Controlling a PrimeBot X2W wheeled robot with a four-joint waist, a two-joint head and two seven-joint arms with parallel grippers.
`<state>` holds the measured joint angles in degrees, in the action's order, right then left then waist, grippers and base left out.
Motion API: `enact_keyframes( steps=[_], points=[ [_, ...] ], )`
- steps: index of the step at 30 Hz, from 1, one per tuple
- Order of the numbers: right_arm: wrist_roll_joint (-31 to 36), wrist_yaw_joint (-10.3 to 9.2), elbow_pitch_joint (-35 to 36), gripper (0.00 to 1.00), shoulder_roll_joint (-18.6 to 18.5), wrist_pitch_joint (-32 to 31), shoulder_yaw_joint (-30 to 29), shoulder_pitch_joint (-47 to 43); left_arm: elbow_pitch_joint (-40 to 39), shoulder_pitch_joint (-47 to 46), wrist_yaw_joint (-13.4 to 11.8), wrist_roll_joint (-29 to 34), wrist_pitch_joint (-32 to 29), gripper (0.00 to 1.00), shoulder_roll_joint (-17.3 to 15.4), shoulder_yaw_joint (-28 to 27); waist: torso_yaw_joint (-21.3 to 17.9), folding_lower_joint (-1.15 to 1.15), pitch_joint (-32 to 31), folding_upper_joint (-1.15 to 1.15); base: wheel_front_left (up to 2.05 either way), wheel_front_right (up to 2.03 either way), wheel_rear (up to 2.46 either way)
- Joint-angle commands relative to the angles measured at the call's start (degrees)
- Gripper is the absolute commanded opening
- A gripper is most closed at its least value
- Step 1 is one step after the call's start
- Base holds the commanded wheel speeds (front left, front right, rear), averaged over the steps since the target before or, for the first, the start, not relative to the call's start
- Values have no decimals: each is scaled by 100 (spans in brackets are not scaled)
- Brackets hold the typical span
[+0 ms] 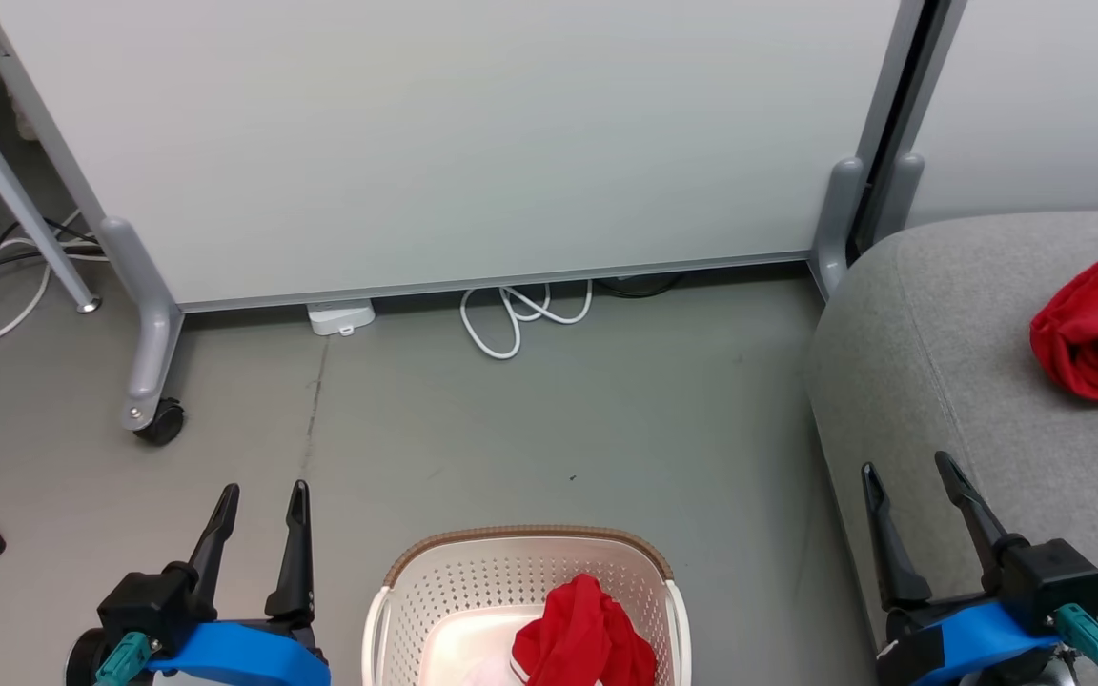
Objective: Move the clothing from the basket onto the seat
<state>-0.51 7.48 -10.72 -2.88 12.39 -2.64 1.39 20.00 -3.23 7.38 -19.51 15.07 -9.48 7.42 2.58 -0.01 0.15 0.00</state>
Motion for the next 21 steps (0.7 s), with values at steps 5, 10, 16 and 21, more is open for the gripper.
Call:
enact_keyframes(
  steps=[5, 10, 16, 21],
  points=[
    [-117, 3, 158, 100, -3, -64, 22, -160, 24, 90, 11, 73, 15, 100, 30, -47, 107, 1, -47, 0, 0, 0, 0],
    [-87, 3, 219, 100, -3, -114, 16, -160, 13, 109, 11, 80, 15, 100, 67, -36, 90, 1, -31, 0, 0, 0, 0],
    [-147, 3, 298, 100, -2, -161, -14, -88, 9, 29, 12, 21, 15, 100, 45, 67, -27, 1, 69, 0, 0, 0, 0],
    [-272, 3, 323, 100, -1, -111, 91, 89, 88, -45, 12, -71, 15, 100, 43, 201, -240, 1, 320, 0, 0, 0, 0]
  ],
)
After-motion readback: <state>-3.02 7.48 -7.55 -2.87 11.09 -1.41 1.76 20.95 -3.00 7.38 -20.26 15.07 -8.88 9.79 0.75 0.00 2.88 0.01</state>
